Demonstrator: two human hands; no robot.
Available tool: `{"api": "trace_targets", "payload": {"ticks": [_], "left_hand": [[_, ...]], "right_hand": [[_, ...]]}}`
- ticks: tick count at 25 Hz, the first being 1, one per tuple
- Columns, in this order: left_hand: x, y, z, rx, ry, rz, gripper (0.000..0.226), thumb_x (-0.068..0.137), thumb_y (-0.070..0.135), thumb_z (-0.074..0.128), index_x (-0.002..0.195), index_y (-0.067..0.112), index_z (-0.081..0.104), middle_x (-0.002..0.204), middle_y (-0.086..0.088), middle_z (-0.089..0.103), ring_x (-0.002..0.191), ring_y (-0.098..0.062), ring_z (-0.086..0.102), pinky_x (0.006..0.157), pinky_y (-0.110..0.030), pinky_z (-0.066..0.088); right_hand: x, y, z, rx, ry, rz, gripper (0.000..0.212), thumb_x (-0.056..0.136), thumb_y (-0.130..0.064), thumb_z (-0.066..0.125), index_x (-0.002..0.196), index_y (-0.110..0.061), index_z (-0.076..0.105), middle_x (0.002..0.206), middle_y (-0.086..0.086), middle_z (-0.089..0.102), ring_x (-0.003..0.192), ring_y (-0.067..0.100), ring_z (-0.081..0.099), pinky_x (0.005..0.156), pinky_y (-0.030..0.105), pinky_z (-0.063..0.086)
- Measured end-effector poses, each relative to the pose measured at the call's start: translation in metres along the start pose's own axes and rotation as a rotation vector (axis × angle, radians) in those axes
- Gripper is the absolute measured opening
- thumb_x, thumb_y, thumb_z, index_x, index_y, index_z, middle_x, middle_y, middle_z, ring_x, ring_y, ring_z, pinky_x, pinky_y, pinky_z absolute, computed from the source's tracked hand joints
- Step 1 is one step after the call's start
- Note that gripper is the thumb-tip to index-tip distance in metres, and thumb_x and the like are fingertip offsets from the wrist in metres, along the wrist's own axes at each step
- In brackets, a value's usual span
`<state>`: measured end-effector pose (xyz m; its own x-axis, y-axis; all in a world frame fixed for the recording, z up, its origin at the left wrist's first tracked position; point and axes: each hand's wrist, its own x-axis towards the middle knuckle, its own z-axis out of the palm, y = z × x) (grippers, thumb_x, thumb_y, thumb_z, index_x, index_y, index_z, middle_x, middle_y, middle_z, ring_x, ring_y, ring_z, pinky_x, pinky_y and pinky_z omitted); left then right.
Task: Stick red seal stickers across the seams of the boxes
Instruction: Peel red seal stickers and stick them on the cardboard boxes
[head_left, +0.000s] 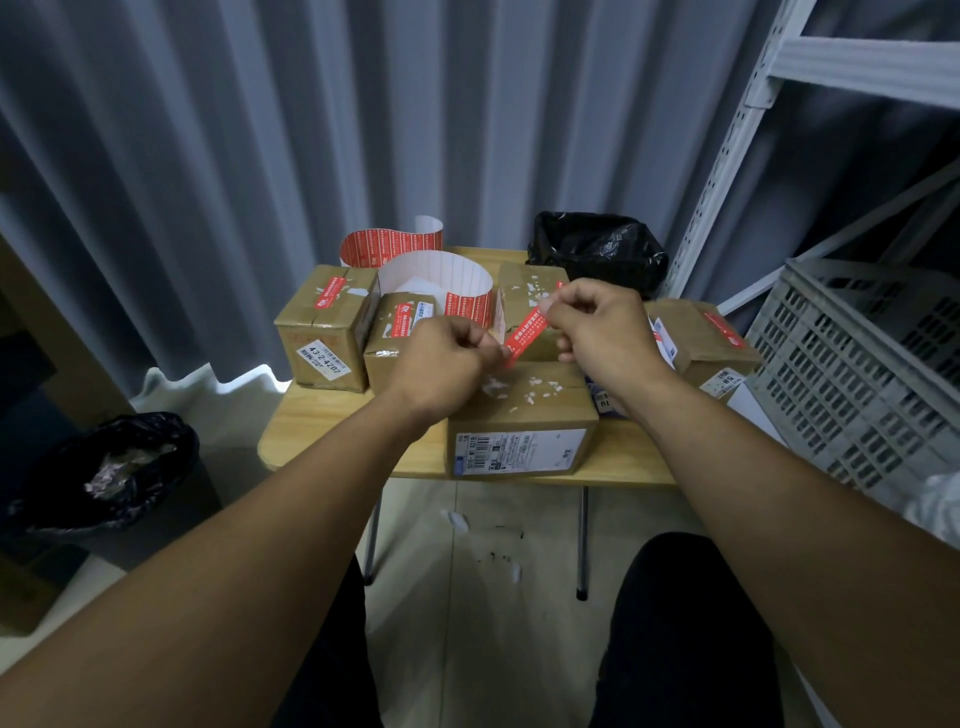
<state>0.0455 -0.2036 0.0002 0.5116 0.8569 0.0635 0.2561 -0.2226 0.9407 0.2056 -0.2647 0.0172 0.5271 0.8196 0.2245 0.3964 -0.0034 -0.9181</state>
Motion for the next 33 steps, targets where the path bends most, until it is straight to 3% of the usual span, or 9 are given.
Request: {"api": "trace_targets", "payload": {"ticks": [6,10,14,16,22,26,30,33], "left_hand": [[0.003,0.004,-0.001,-0.13,0.046,-0.018,0.011,0.093,0.008,0.068,0.083,0.008,0.063,0.08,-0.009,0.067,0.049,-0.007,0.058,0.038,-0.022,0.044],[0.003,0.005,-0.005,-0.104,0.032,-0.008,0.009,0.093,0.006,0.068,0.087,0.005,0.062,0.08,-0.012,0.065,0.051,-0.012,0.059,0.039,-0.023,0.046],[0.002,0.008,-0.007,-0.086,0.036,-0.016,0.006,0.094,0.005,0.067,0.091,0.001,0.063,0.082,-0.013,0.063,0.057,-0.017,0.061,0.042,-0.024,0.051],[0.002,0.009,-0.007,-0.085,0.047,-0.019,0.006,0.094,0.004,0.066,0.091,0.002,0.062,0.081,-0.013,0.063,0.054,-0.017,0.061,0.042,-0.025,0.053],[0.002,0.01,-0.005,-0.046,0.042,-0.017,0.007,0.093,0.004,0.067,0.088,0.0,0.064,0.077,-0.014,0.062,0.052,-0.018,0.062,0.043,-0.026,0.053],[0.002,0.008,-0.008,-0.05,0.039,-0.014,0.012,0.094,0.003,0.065,0.096,-0.008,0.065,0.082,-0.015,0.062,0.061,-0.02,0.061,0.043,-0.025,0.053],[0.001,0.008,-0.011,-0.128,0.026,-0.023,0.006,0.096,0.004,0.063,0.092,0.002,0.068,0.087,-0.013,0.064,0.072,-0.021,0.06,0.043,-0.025,0.051],[-0.001,0.008,-0.012,-0.182,0.019,-0.071,0.003,0.094,0.005,0.067,0.096,0.004,0.069,0.085,-0.01,0.064,0.068,-0.016,0.059,0.043,-0.024,0.051]], "right_hand": [[0.002,0.01,-0.006,0.076,0.106,0.053,0.004,0.089,-0.016,0.076,0.092,-0.018,0.077,0.089,0.001,0.072,0.076,0.011,0.064,0.064,0.026,0.056],[-0.003,0.008,-0.008,0.078,0.031,0.048,0.016,0.085,-0.014,0.08,0.099,-0.016,0.072,0.091,-0.001,0.067,0.08,0.009,0.063,0.063,0.024,0.057],[-0.006,0.005,-0.01,0.034,0.053,-0.026,0.012,0.088,-0.007,0.072,0.089,-0.019,0.07,0.085,-0.001,0.066,0.076,0.011,0.059,0.073,0.03,0.052],[-0.008,0.003,-0.012,0.066,0.054,-0.055,0.009,0.091,-0.011,0.069,0.084,-0.017,0.067,0.08,-0.001,0.064,0.073,0.013,0.058,0.07,0.033,0.051],[-0.008,0.009,-0.004,-0.079,-0.012,-0.195,0.02,0.082,-0.018,0.083,0.077,-0.023,0.063,0.071,-0.007,0.061,0.063,0.004,0.051,0.065,0.025,0.047],[-0.006,0.011,-0.01,-0.166,-0.015,-0.136,0.015,0.09,-0.018,0.074,0.077,-0.021,0.067,0.073,-0.01,0.061,0.064,0.001,0.051,0.069,0.023,0.043],[-0.007,0.012,-0.014,-0.088,-0.068,0.005,0.016,0.095,-0.022,0.068,0.079,-0.022,0.064,0.075,-0.005,0.062,0.068,0.011,0.058,0.069,0.033,0.048],[-0.011,0.013,-0.017,-0.058,-0.119,0.105,0.018,0.096,-0.021,0.066,0.078,-0.019,0.064,0.07,-0.007,0.06,0.066,0.009,0.056,0.064,0.028,0.046]]}}
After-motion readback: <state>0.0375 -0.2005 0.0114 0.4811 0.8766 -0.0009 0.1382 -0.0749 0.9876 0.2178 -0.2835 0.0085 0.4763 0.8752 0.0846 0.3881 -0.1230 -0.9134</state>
